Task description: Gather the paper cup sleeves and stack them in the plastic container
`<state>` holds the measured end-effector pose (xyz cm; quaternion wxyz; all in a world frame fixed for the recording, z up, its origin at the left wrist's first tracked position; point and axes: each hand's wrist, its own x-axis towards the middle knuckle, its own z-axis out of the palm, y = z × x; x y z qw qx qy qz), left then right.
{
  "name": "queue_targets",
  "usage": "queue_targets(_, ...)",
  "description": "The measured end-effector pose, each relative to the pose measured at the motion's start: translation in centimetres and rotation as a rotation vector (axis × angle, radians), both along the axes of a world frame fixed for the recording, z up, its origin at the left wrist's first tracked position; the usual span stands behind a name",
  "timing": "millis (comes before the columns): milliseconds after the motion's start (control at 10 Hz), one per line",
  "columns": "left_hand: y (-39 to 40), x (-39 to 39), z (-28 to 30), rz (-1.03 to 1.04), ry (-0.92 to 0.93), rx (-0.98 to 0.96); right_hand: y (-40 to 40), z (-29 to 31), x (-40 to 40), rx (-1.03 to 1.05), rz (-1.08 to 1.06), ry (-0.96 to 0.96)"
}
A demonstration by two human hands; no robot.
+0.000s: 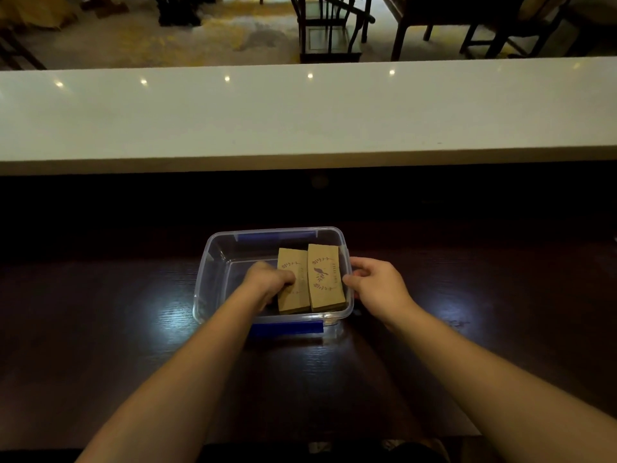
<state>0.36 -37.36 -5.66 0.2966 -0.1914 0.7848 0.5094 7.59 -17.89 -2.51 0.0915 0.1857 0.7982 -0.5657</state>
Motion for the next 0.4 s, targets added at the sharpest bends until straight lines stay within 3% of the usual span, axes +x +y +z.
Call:
queue_targets(300,0.2,0.2,0.7,0.009,0.035,-0.094,0.7,0.7,-0.1,-0.004,0.076,-0.042)
queue_targets(400,0.7,0.9,1.2,-0.031,0.156,-0.266,1.5,1.4,-0.3,0.147,0.128,0.024)
